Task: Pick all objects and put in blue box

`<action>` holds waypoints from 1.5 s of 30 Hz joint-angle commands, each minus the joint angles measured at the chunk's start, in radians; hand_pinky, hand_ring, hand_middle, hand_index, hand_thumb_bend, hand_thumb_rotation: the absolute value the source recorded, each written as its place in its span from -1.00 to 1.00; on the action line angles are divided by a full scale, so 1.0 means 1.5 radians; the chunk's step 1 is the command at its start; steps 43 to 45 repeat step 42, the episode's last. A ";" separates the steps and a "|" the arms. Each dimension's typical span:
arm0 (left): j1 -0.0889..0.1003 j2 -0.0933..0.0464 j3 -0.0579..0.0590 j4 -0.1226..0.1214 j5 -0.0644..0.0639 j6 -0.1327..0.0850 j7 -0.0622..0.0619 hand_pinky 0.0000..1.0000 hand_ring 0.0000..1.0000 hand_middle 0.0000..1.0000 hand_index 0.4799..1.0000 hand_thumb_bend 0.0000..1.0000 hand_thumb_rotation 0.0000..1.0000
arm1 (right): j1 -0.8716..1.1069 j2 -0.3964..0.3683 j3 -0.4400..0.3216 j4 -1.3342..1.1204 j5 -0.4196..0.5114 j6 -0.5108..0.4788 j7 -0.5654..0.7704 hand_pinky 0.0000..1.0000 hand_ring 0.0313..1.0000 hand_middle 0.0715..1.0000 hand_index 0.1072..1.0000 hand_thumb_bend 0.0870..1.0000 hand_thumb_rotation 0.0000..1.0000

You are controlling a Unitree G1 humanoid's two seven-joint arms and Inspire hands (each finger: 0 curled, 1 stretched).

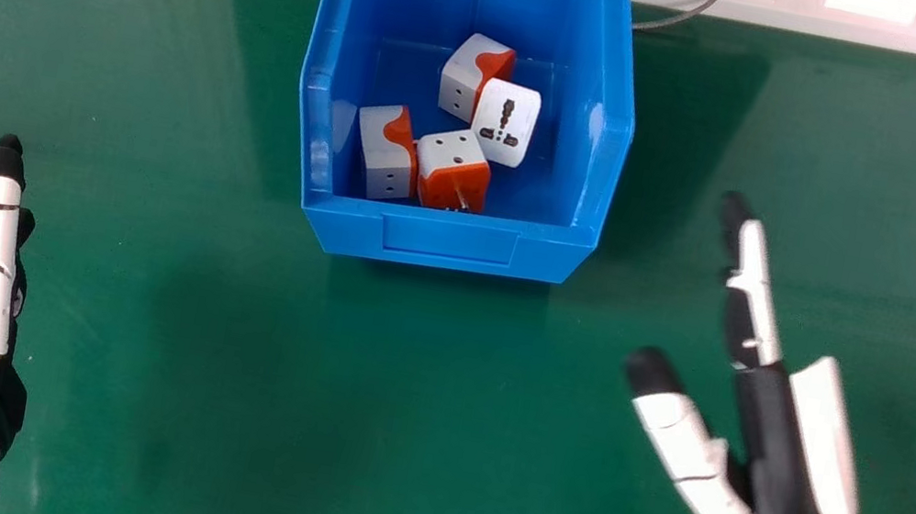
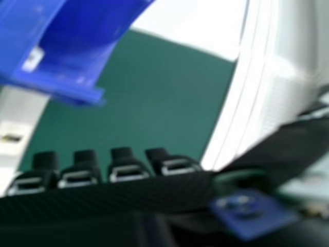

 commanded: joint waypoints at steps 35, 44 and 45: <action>0.001 0.017 0.015 0.027 -0.008 -0.041 -0.008 1.00 1.00 0.97 0.93 -0.25 1.00 | -0.069 0.094 -0.089 0.022 0.068 0.081 0.060 0.96 1.00 1.00 1.00 0.05 1.00; -0.012 0.025 0.022 0.056 -0.012 -0.053 -0.013 1.00 0.96 0.95 0.89 -0.24 1.00 | -0.075 0.109 -0.084 0.050 0.060 0.071 0.054 0.97 1.00 1.00 1.00 0.08 1.00; -0.012 0.025 0.022 0.056 -0.012 -0.053 -0.013 1.00 0.96 0.95 0.89 -0.24 1.00 | -0.075 0.109 -0.084 0.050 0.060 0.071 0.054 0.97 1.00 1.00 1.00 0.08 1.00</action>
